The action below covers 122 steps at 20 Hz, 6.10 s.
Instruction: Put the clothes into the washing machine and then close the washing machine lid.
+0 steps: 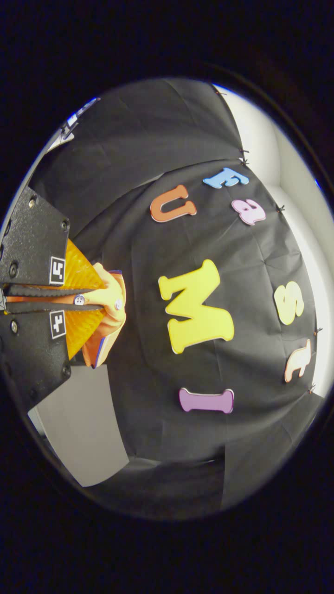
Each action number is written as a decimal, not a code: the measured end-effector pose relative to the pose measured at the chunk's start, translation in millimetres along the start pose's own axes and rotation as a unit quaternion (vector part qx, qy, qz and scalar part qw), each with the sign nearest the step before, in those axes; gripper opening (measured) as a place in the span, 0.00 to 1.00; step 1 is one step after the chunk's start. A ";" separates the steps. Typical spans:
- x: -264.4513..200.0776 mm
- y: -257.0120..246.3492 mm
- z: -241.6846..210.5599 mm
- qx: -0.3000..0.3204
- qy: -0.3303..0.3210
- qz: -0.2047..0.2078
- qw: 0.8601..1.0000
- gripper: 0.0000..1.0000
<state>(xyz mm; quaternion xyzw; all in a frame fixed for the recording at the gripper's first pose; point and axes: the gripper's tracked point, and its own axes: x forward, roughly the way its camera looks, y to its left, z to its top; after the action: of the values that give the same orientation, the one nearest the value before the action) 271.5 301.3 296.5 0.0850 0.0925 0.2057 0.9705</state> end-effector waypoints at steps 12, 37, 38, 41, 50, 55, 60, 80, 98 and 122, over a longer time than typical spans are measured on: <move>115.3 50.4 -122.4 0.018 0.139 0.032 0.990 0.08; 256.3 -18.0 -289.5 0.033 0.346 -0.094 0.933 0.07; 256.7 -21.7 -288.8 0.033 0.345 -0.101 0.933 0.07; 254.9 -25.5 -289.6 0.035 0.350 -0.115 0.929 0.08; 250.3 -14.8 -285.9 0.022 0.330 -0.092 0.939 0.39; 242.7 -16.5 -280.3 0.011 0.315 -0.101 0.944 0.75; 233.1 -18.1 -275.7 0.003 0.303 -0.102 0.947 0.75; 215.9 20.1 -137.8 -0.080 0.120 -0.092 0.985 0.79; 319.5 9.8 -89.3 -0.046 0.101 -0.143 0.983 0.79; 342.1 -8.4 -111.7 -0.054 0.071 -0.151 0.984 0.80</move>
<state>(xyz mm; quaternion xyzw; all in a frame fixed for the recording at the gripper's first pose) 558.1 449.8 137.2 0.0023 0.1611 0.0669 0.9847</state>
